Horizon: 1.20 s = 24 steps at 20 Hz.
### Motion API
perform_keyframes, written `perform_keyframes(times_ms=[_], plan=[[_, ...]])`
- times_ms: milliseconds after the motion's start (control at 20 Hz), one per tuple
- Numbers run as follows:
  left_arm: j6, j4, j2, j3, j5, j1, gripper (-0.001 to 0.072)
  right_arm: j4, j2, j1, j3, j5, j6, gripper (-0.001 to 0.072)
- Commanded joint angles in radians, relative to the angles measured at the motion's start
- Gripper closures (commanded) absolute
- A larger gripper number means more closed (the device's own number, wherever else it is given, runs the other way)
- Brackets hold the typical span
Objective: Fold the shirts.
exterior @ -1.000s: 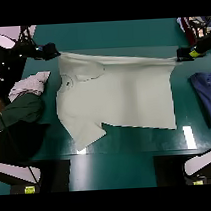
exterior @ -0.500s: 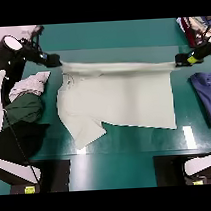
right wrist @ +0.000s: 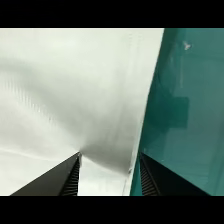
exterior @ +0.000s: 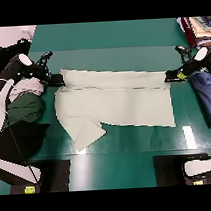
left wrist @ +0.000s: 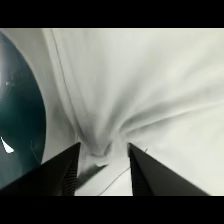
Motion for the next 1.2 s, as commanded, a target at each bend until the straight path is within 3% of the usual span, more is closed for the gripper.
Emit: perform_keyframes(times_ms=[0,100,300,500,750,1150], plan=[[-0.031,0.029,0.033,-0.021,-0.076,-0.001,0.0340,0.004,0.022,-0.013,0.003,0.048,0.029,0.0289],[-0.079,0.071,0.089,-0.050,-0.131,-0.001,0.0340,0.004,0.079,-0.040,-0.025,0.075,0.028,0.0303],[-0.175,0.089,0.298,-0.299,-0.077,-0.001,0.0339,0.051,0.255,-0.111,-0.192,0.097,-0.011,0.0303],[-0.217,0.054,0.544,-0.623,-0.064,-0.001,0.0339,0.204,0.390,-0.199,-0.351,0.121,-0.080,0.0303],[-0.291,-0.030,0.801,-0.938,-0.023,-0.001,0.0338,0.240,0.482,-0.229,-0.467,0.111,-0.114,0.0303],[-0.279,-0.212,0.837,-1.096,0.203,-0.002,0.0339,0.240,0.487,-0.163,-0.462,0.110,-0.114,0.0303]])
